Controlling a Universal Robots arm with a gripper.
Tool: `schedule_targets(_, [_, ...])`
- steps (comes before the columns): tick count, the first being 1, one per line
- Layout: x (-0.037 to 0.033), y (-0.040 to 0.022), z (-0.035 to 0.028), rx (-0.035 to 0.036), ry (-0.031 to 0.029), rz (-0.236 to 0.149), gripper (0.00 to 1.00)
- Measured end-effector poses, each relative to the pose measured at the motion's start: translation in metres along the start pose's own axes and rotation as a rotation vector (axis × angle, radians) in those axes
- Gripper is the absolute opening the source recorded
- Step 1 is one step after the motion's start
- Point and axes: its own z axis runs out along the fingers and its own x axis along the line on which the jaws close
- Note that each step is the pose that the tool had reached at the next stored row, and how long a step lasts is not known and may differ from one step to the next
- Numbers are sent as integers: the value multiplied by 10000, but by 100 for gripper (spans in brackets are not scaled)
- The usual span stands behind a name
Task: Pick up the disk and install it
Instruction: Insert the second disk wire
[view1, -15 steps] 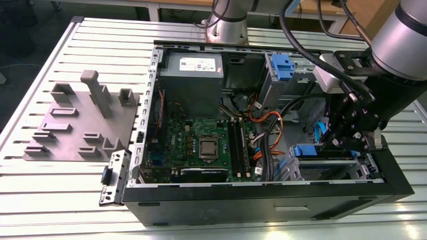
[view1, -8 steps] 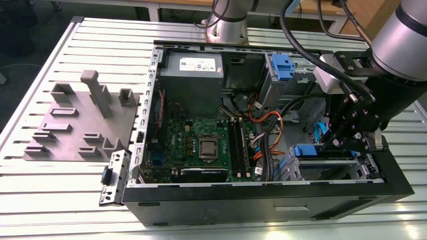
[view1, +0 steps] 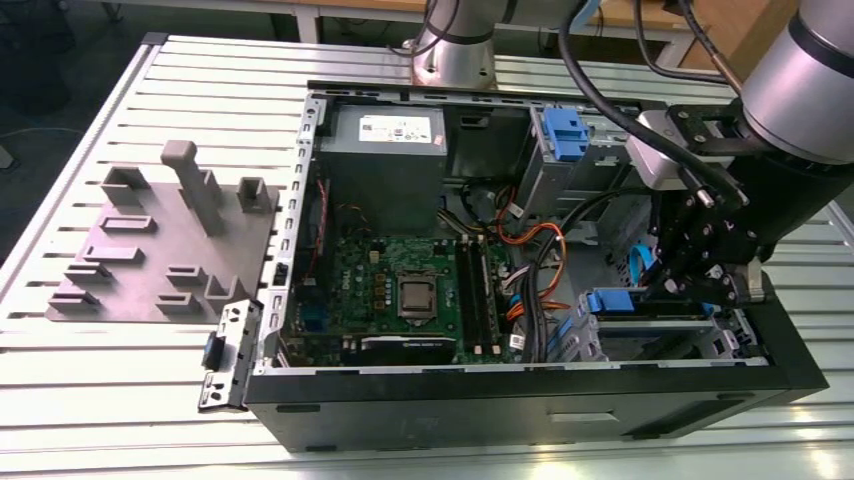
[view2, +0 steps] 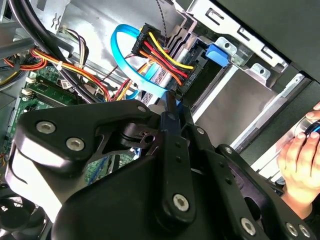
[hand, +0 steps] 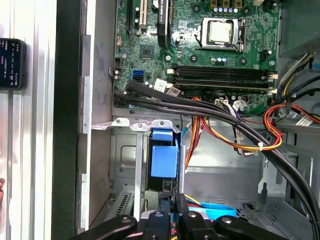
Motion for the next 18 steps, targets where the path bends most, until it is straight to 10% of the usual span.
schedule_targets(18, [1,0,51,0,-42,1,16])
